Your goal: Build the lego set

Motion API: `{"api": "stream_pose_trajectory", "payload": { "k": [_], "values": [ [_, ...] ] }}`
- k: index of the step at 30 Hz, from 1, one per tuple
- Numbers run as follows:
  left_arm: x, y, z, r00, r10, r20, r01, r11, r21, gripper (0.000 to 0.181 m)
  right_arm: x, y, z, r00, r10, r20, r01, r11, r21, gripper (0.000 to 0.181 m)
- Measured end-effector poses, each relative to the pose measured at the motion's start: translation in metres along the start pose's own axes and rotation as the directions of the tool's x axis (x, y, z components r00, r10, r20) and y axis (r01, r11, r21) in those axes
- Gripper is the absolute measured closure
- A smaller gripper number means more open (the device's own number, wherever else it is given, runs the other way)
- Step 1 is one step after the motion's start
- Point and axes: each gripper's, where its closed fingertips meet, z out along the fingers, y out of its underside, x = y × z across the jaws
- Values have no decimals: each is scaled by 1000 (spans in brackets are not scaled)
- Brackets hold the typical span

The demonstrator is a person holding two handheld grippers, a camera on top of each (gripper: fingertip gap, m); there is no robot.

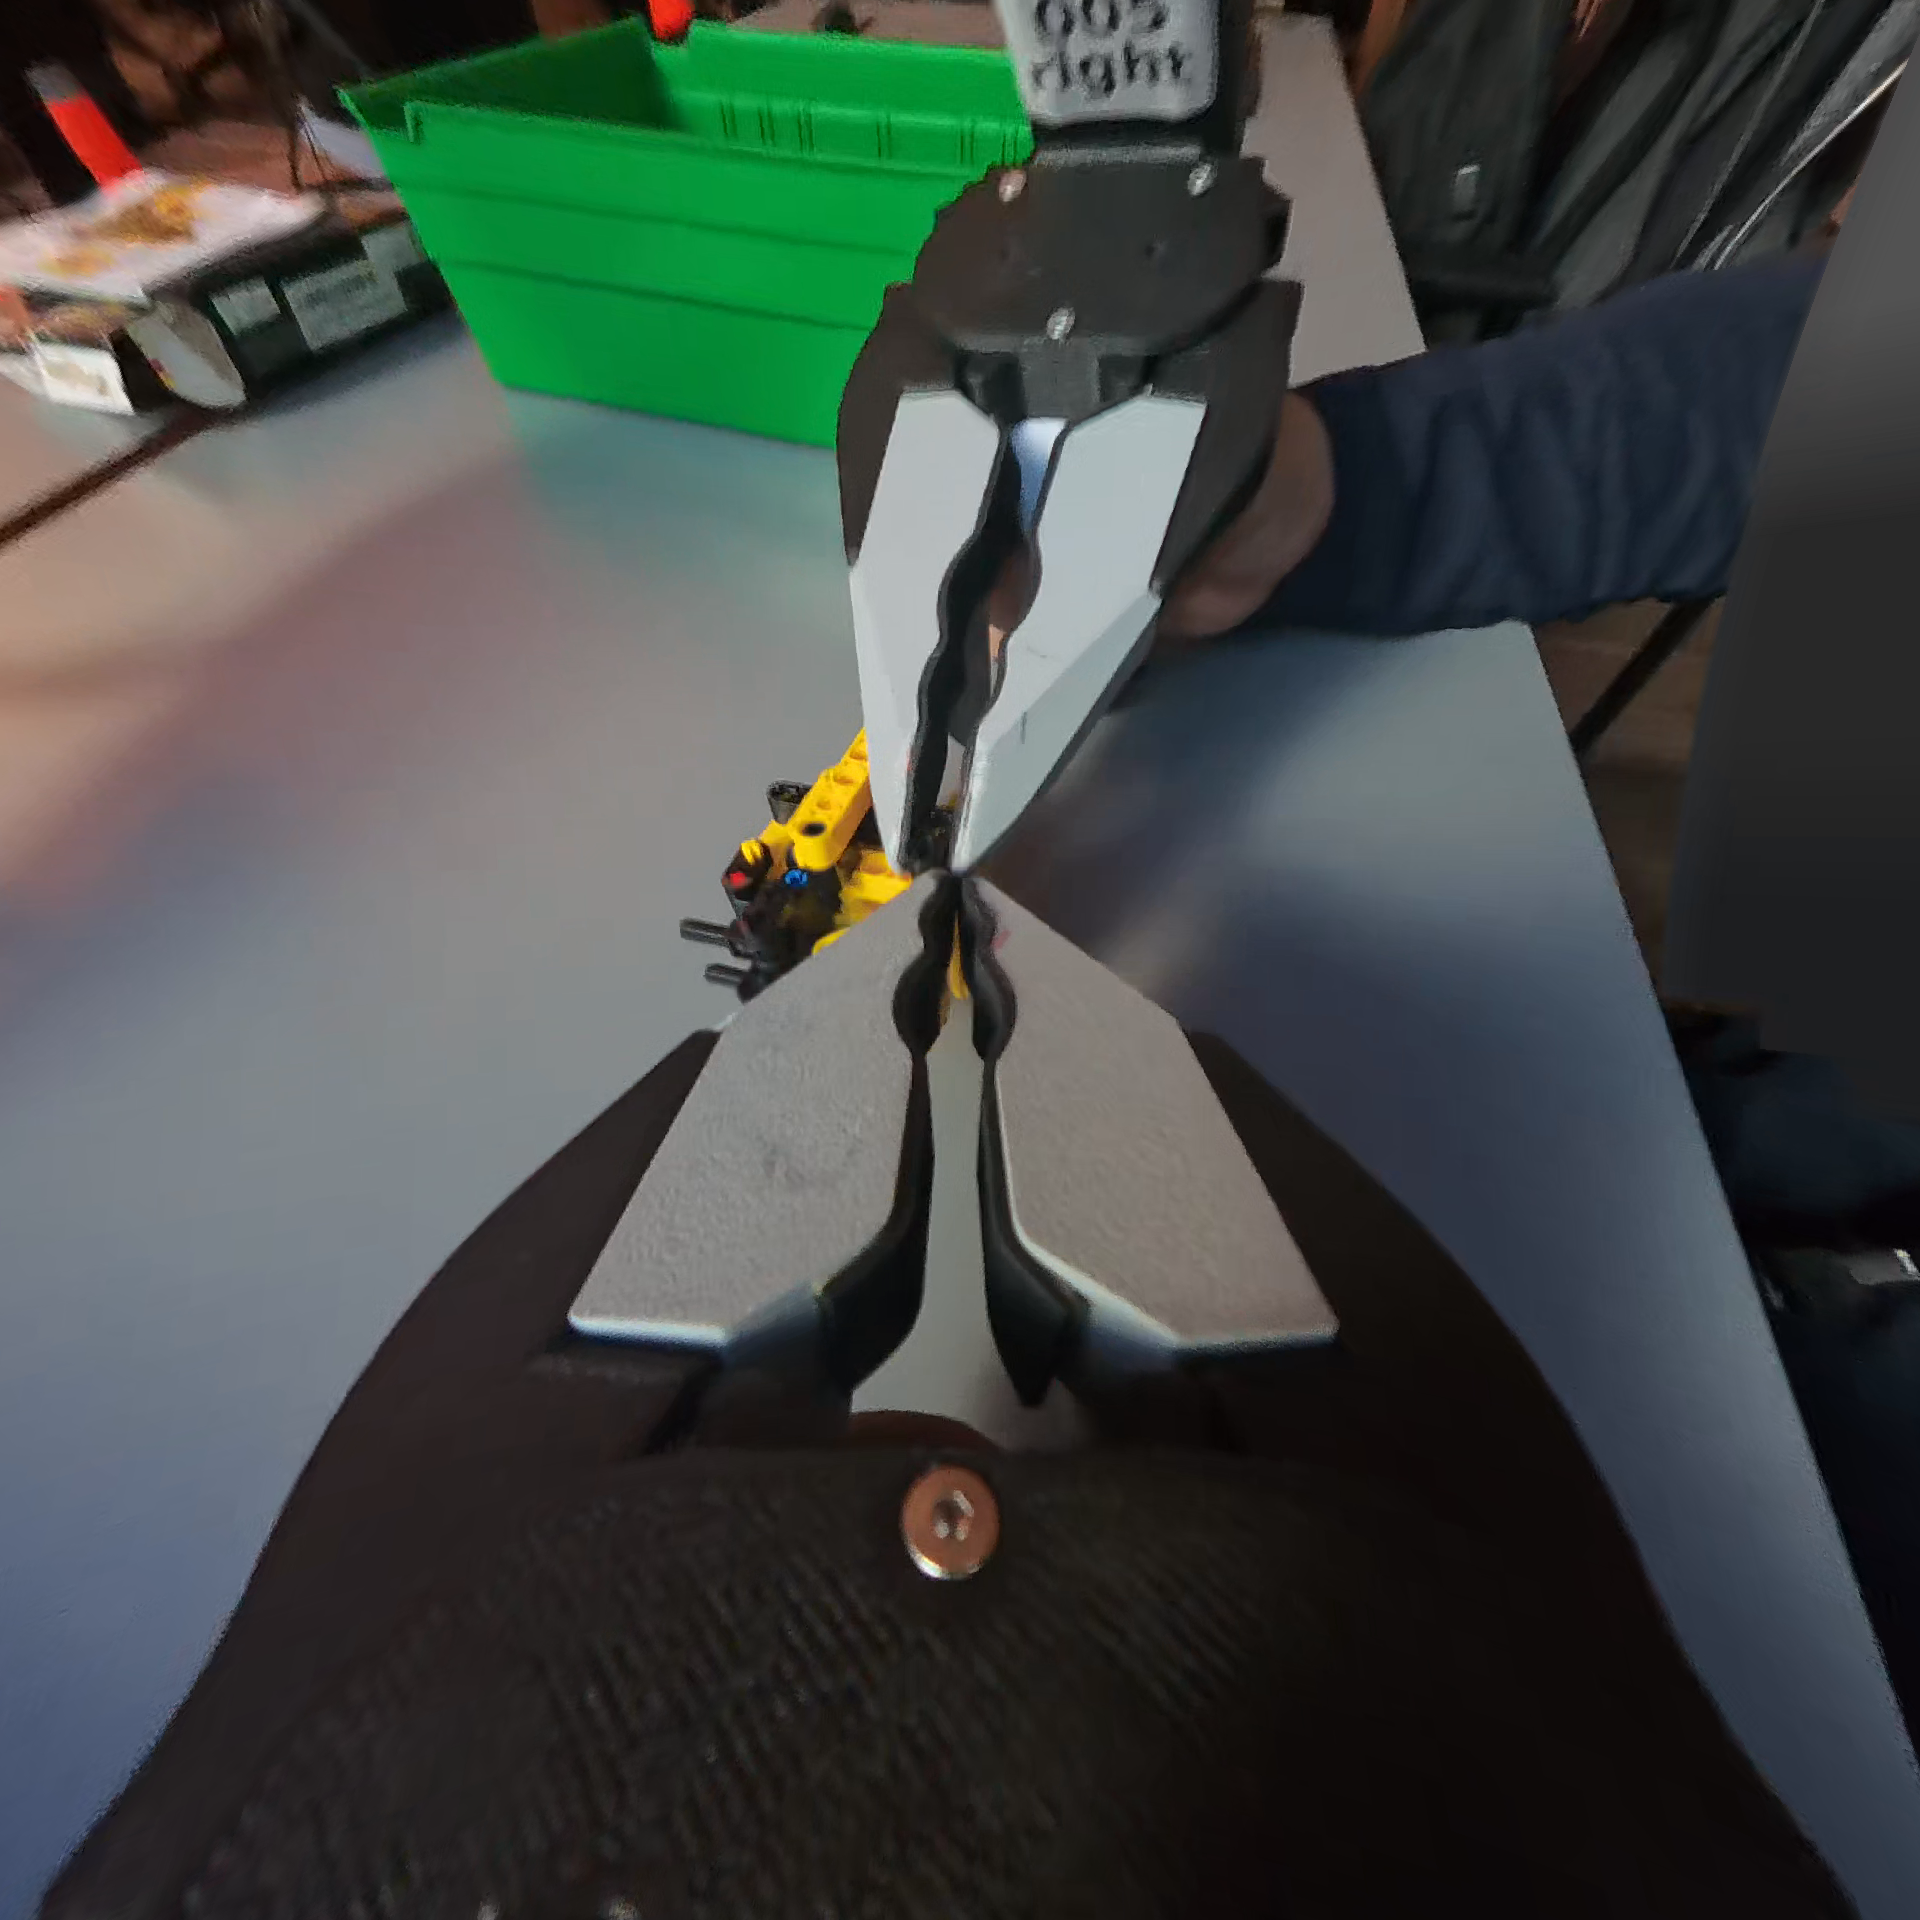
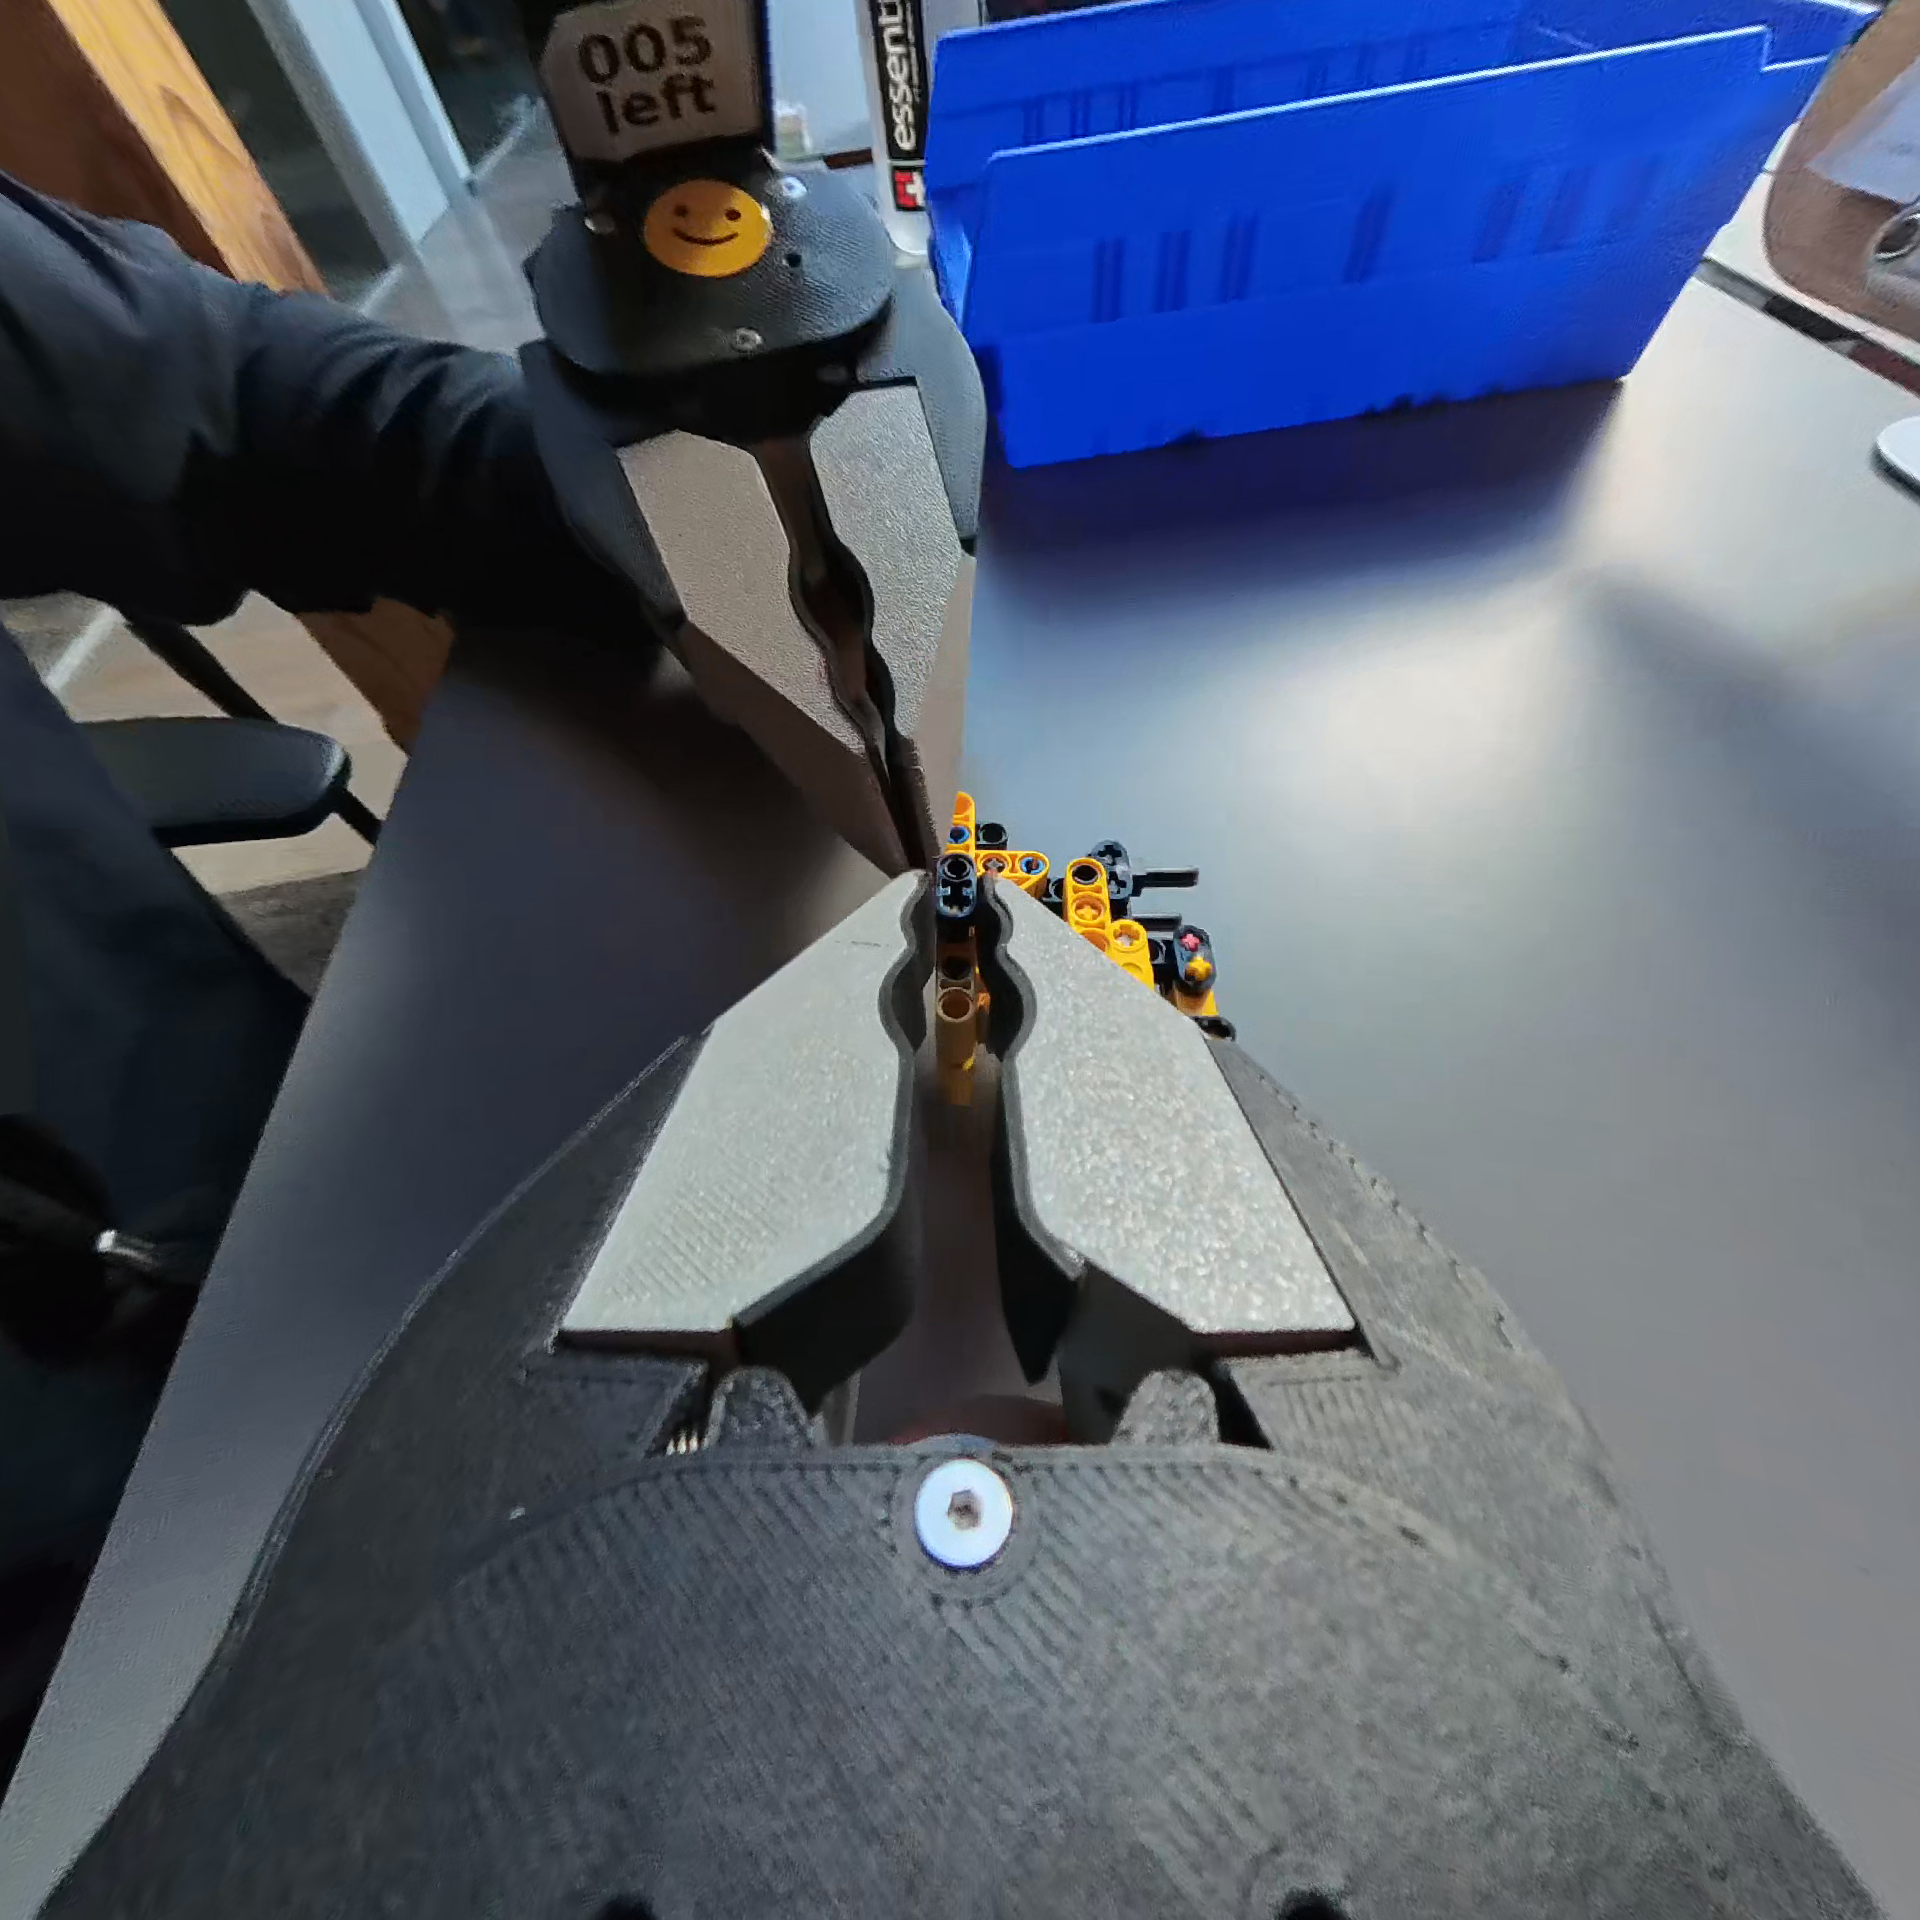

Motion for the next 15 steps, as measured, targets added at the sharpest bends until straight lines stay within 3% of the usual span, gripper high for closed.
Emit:
{"api": "stream_pose_trajectory", "payload": {
  "k": [3, 7, 8, 10, 15],
  "values": [
    [-1, -4, -2, 998, -54, -29, 55, 998, 33, 181, 0, -4, -1, 998, 46, 51, -47, 998, 29, 177],
    [-6, -5, -6, 997, -79, -13, 79, 996, 45, 150, 0, -6, -7, 997, 57, 61, -60, 996, 58, 177],
    [-5, -3, -4, 998, -68, -11, 68, 997, 28, 151, -1, -6, -6, 997, 52, 65, -56, 997, 56, 177],
    [-4, 1, -1, 1000, -25, 13, 25, 1000, -5, 172, -5, -5, -4, 995, 46, 83, -50, 998, 46, 177],
    [0, 4, 0, 992, -98, -79, 96, 995, -24, 175, -7, -7, -2, 995, 42, 87, -47, 998, 52, 177]
  ]
}}
